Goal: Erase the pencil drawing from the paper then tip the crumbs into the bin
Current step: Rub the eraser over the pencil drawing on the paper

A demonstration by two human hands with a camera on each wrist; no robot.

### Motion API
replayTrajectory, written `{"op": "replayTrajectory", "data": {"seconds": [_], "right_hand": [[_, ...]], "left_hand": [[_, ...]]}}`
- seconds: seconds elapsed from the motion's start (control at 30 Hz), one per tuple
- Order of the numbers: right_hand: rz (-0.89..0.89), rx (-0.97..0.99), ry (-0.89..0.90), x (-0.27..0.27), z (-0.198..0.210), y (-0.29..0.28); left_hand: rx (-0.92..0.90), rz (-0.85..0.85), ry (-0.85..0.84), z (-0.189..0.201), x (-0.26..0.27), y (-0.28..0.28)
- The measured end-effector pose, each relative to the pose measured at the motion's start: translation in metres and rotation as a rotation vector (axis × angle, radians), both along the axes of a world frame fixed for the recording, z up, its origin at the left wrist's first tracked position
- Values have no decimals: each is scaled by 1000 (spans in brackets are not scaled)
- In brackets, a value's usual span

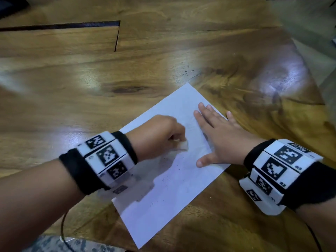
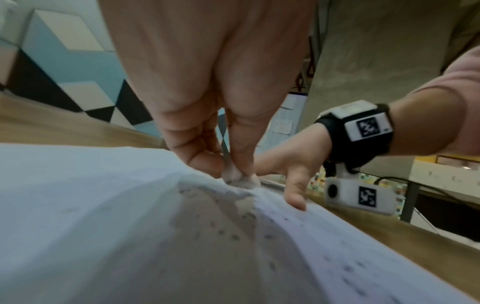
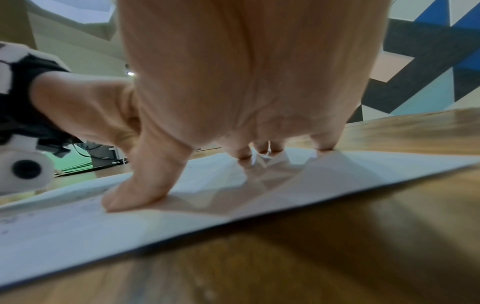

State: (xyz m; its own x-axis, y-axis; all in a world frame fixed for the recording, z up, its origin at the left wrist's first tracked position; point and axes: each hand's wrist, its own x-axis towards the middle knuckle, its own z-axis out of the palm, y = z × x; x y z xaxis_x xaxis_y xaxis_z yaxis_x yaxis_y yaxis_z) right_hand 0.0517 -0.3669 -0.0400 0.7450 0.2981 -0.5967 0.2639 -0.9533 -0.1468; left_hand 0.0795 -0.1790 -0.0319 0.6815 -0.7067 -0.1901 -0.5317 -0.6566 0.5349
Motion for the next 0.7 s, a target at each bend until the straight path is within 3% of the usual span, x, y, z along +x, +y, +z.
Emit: {"op": "replayTrajectory", "data": {"seconds": [0.1,0.27,0.43,0.53,0.7], "right_hand": [[-1,-9,1,0,0,1],[2,7,-4,1,-1,-1],[-4,3,-1,1,-1,0],[0,-6,1,1,0,0],[-6,14,1,0,0,0]], "left_hand": [[-39,-30,-31,-7,-12,0],[-28,-69,152,-9,-53,39],[-43,37,-19,-3,-11,7],[-58,7,-32,-9,-15,8],[-28,-100,163,-10,-60,36]]}}
